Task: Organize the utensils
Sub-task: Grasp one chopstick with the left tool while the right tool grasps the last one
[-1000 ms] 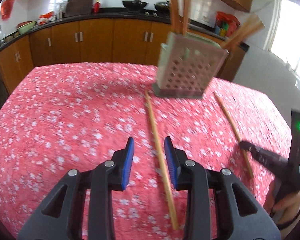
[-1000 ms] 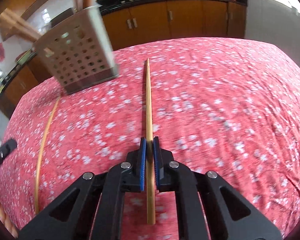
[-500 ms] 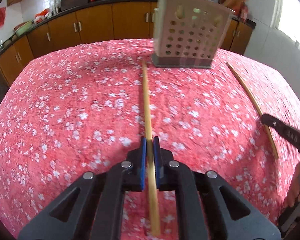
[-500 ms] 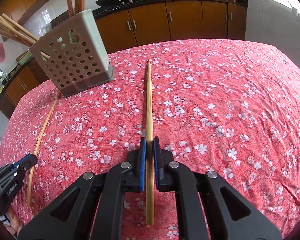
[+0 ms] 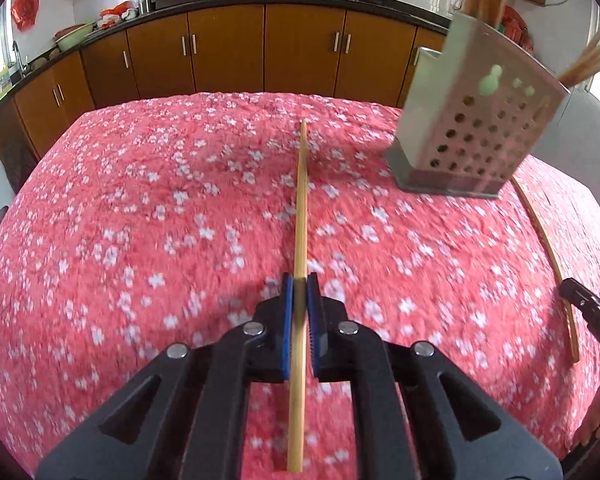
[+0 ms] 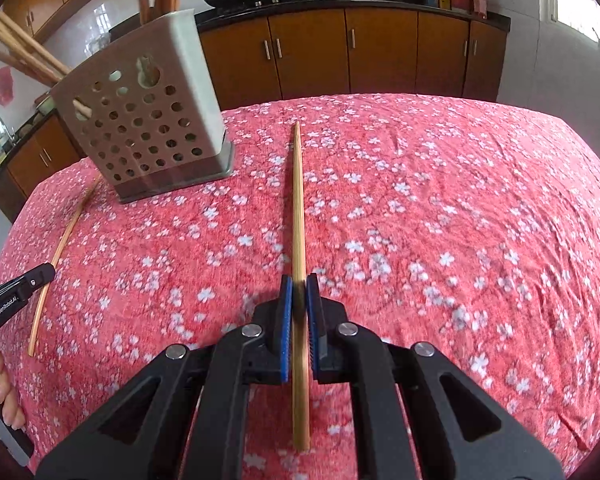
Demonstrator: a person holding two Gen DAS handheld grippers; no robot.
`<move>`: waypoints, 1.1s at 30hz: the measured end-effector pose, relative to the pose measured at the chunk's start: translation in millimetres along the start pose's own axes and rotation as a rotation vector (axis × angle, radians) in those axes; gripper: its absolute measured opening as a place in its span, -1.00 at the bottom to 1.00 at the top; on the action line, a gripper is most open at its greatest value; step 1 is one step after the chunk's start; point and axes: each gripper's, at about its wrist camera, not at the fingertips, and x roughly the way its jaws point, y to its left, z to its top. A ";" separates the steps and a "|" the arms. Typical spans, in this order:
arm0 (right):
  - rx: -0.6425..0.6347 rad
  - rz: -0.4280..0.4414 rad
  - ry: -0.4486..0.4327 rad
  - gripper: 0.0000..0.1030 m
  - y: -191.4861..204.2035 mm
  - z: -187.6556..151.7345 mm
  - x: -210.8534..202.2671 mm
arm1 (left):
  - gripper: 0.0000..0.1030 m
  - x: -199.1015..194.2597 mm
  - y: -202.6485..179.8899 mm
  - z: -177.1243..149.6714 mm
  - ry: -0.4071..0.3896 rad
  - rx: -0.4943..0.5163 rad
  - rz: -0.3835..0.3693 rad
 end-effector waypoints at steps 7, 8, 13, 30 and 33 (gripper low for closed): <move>-0.007 -0.017 -0.002 -0.83 -2.6 9.2 11.9 | -0.69 8.6 -0.5 6.4 -0.021 0.033 -0.003; -0.007 -0.016 -0.002 -0.83 -2.8 9.2 12.1 | -0.69 8.9 -0.4 6.9 -0.021 0.032 -0.004; -0.003 -0.013 -0.002 -0.83 -3.4 8.6 11.4 | -0.68 7.3 -1.3 6.2 -0.022 0.024 -0.015; -0.004 -0.013 -0.002 -0.83 -3.6 9.0 11.2 | -0.68 1.7 6.4 5.1 -0.023 0.009 -0.032; -0.002 -0.012 -0.002 -0.83 -3.9 8.8 11.2 | -0.68 1.5 5.3 5.3 -0.022 0.006 -0.033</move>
